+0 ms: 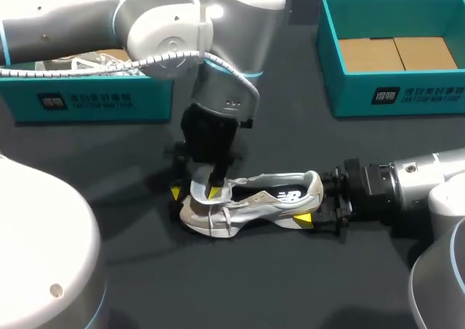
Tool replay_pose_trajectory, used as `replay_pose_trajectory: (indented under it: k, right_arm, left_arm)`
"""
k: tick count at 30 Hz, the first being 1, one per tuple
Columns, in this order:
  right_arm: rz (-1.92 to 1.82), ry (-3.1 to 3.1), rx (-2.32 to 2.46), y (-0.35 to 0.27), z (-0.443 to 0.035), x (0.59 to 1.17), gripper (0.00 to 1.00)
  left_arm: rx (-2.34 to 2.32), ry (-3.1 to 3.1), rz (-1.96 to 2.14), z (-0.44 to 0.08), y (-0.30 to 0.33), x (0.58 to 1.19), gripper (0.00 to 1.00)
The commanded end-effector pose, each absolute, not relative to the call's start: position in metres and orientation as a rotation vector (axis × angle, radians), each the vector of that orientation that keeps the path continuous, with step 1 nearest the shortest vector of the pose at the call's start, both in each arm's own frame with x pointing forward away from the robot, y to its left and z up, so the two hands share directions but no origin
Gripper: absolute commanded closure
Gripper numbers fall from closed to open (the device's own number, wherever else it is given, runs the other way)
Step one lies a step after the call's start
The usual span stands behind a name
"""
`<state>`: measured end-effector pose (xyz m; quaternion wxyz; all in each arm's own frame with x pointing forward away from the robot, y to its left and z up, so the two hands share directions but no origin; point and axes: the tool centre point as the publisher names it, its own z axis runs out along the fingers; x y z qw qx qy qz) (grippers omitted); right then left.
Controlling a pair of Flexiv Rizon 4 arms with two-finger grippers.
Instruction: Take the shoe out of the shoebox, open the shoe tongue, remove and reinsert the insole, then place the shoe into the shoebox
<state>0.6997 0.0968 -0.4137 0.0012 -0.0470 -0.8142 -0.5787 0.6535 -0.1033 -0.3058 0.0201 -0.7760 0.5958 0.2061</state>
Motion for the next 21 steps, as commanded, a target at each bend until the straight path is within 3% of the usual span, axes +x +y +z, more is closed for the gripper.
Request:
replay_pose_trajectory:
  k: [1,13,17,21]
  right_arm:
    - [-1.81,-2.56,-0.15,0.101,-0.417,0.702,1.0]
    - [-1.81,-2.56,-0.15,0.101,-0.417,0.702,1.0]
    - [-1.81,-2.56,-0.15,0.101,-0.417,0.702,1.0]
    - [-1.81,-2.56,-0.15,0.101,-0.417,0.702,1.0]
  left_arm:
    - [-2.354,1.941,0.482,-0.271,-0.107,0.663,0.35]
    - [-1.651,2.692,0.148,-0.229,-0.18,0.687,0.39]
    - [-1.361,2.918,0.13,-0.223,-0.201,0.688,0.51]
    - [-1.115,3.087,0.114,-0.217,-0.21,0.688,0.47]
